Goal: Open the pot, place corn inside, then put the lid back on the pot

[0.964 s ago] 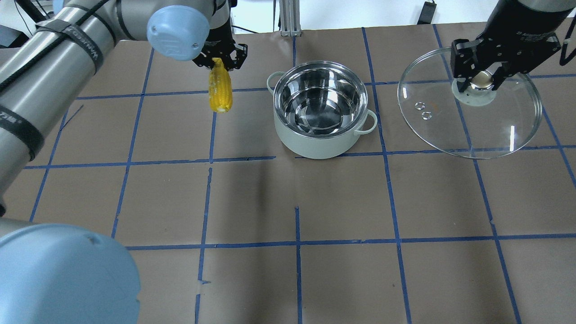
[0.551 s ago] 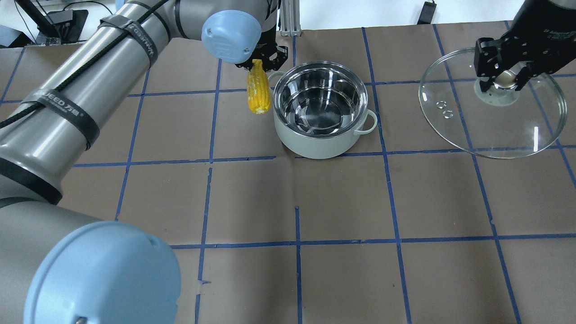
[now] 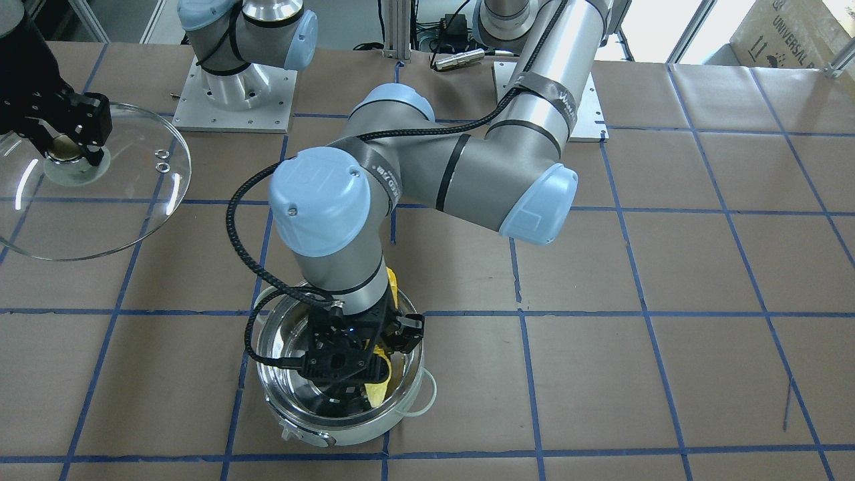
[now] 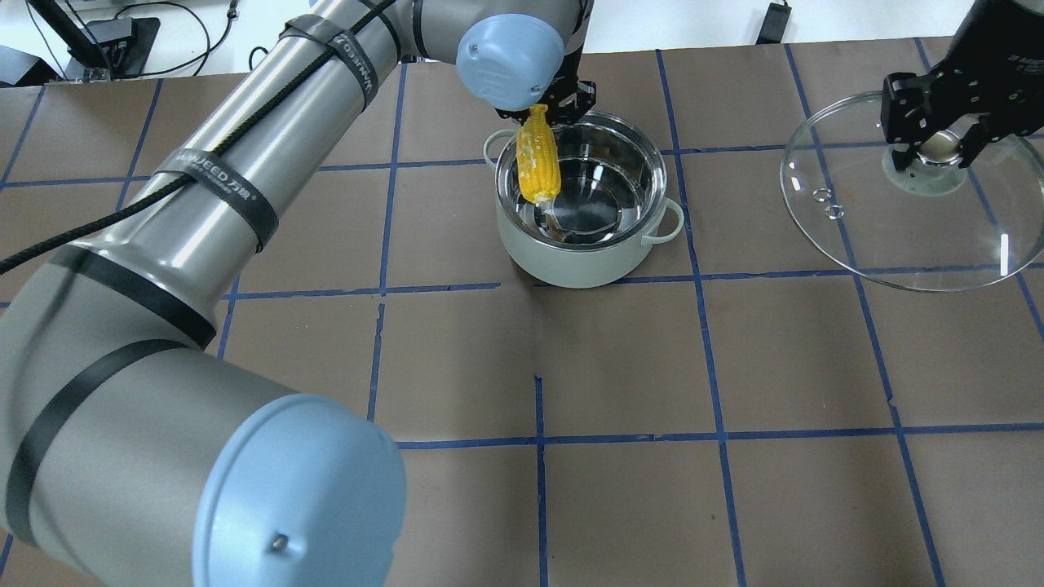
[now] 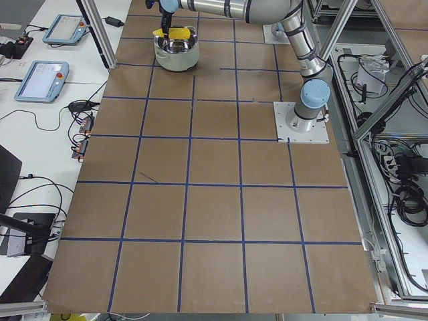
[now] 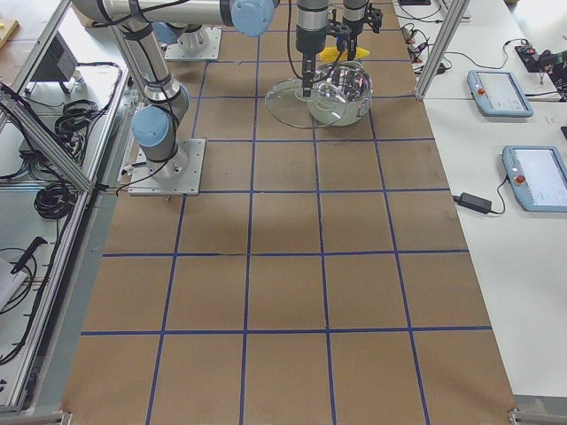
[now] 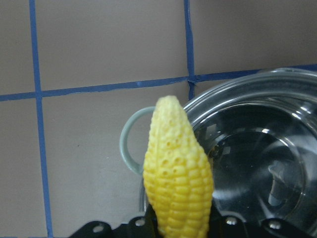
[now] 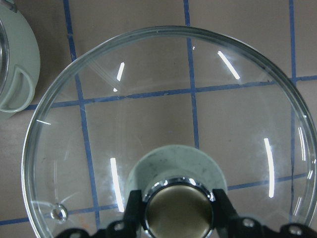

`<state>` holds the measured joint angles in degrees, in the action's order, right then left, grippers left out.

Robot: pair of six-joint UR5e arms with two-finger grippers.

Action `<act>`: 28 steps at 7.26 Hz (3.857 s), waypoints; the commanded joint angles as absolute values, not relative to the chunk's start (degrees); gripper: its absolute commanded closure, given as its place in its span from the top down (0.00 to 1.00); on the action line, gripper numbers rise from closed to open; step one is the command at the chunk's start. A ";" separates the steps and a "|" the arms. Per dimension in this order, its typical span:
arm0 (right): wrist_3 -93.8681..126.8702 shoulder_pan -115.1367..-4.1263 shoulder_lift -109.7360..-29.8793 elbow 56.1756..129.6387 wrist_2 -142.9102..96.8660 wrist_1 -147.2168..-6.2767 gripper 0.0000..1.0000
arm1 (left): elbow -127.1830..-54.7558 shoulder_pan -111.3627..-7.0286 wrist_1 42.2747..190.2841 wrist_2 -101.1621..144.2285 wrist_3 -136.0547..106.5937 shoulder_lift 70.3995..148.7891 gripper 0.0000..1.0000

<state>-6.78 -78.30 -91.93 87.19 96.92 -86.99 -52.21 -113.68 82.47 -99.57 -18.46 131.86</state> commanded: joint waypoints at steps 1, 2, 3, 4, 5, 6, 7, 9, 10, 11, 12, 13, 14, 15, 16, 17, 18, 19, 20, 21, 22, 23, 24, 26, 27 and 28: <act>-6.86 -78.05 -92.28 87.19 97.12 -86.92 0.39 | -41.53 -115.75 89.52 -99.49 -19.51 137.52 0.46; -6.86 -78.05 -92.37 87.27 97.12 -86.92 0.39 | -39.57 -116.10 90.52 -99.41 -19.42 138.24 0.99; -6.86 -78.05 -92.37 87.28 97.03 -87.01 0.39 | -39.64 -116.19 91.22 -99.40 -19.51 137.82 1.00; -6.86 -78.05 -92.37 87.28 97.03 -87.01 0.39 | -40.25 -116.28 91.75 -99.40 -19.51 137.64 1.00; -6.86 -78.05 -92.37 87.28 97.03 -87.01 0.39 | -40.34 -116.28 92.02 -99.40 -19.51 137.64 1.00; -6.86 -78.05 -92.37 87.28 97.03 -87.01 0.39 | -40.34 -116.28 92.37 -99.40 -19.51 137.46 1.00; -6.86 -78.05 -92.37 87.28 96.94 -87.01 0.39 | -40.34 -116.02 92.55 -99.49 -19.42 137.29 1.00; -6.86 -78.13 -92.46 87.19 96.68 -87.01 0.39 | -39.99 -110.69 92.72 -99.49 -18.28 136.94 1.00; -6.86 -78.31 -92.55 87.10 96.42 -87.01 0.39 | -39.90 -107.61 92.72 -99.49 -16.19 136.32 1.00; -6.86 -78.40 -92.98 87.10 96.24 -86.92 0.36 | -39.99 -104.62 92.81 -99.49 -15.13 135.62 1.00; -6.33 -78.75 -93.60 87.01 95.72 -85.44 0.34 | -40.34 -101.63 93.25 -99.49 -13.73 134.57 1.00; -5.28 -79.45 -93.86 86.92 92.41 -84.73 0.33 | -40.60 -99.51 93.60 -99.49 -11.45 133.86 1.00; -3.79 -81.80 -92.91 86.92 89.94 -85.16 0.33 | -40.78 -97.23 95.08 -99.67 -8.03 132.55 0.98; -1.17 -86.70 -92.47 86.49 89.91 -85.69 0.33 | -41.48 -94.60 97.45 -99.75 -3.21 131.06 0.97; 3.73 -91.36 -90.55 86.40 90.09 -87.69 0.33 | -43.22 -92.05 97.91 -99.76 -1.16 128.70 0.96; 5.43 -95.50 -87.66 86.22 90.26 -90.76 0.33 | -46.46 -89.41 97.91 -99.67 1.03 126.41 0.93; 7.45 -99.02 -83.71 85.96 90.00 -94.88 0.33 | -52.15 -86.77 97.56 -99.49 2.45 123.52 0.90; 7.64 -102.18 -79.23 85.35 90.52 -99.71 0.33 | -57.78 -84.57 95.91 -99.41 3.68 120.44 0.91; 8.08 -104.39 -75.27 83.78 90.09 -102.10 0.33 | -64.10 -83.16 89.62 -99.23 6.56 117.37 1.00; 8.17 -105.54 -72.10 80.71 90.00 -102.39 0.33 | -70.34 -82.45 83.64 -99.23 7.81 114.03 1.00; 8.26 -105.82 -69.81 77.81 89.91 -102.04 0.33 | -75.19 -82.79 79.67 -99.40 7.04 111.65 1.00; 8.26 -105.91 -68.48 77.35 89.83 -102.04 0.33 | -78.11 -83.14 78.59 -99.40 6.34 109.27 1.00; 8.17 -105.82 -67.60 77.26 89.91 -102.22 0.33 | -79.44 -83.75 78.40 -99.58 4.07 107.07 1.00; 8.09 -105.73 -67.24 76.91 90.00 -103.00 0.33 | -80.76 -85.59 78.75 -99.75 3.34 105.22 1.00; 8.00 -105.56 -66.98 76.99 90.35 -103.36 0.33 | -82.86 -86.30 78.84 -99.67 2.90 102.86 1.00; 7.74 -105.38 -66.54 76.99 90.44 -103.79 0.33 | -86.54 -87.09 78.58 -99.49 2.47 100.22 1.00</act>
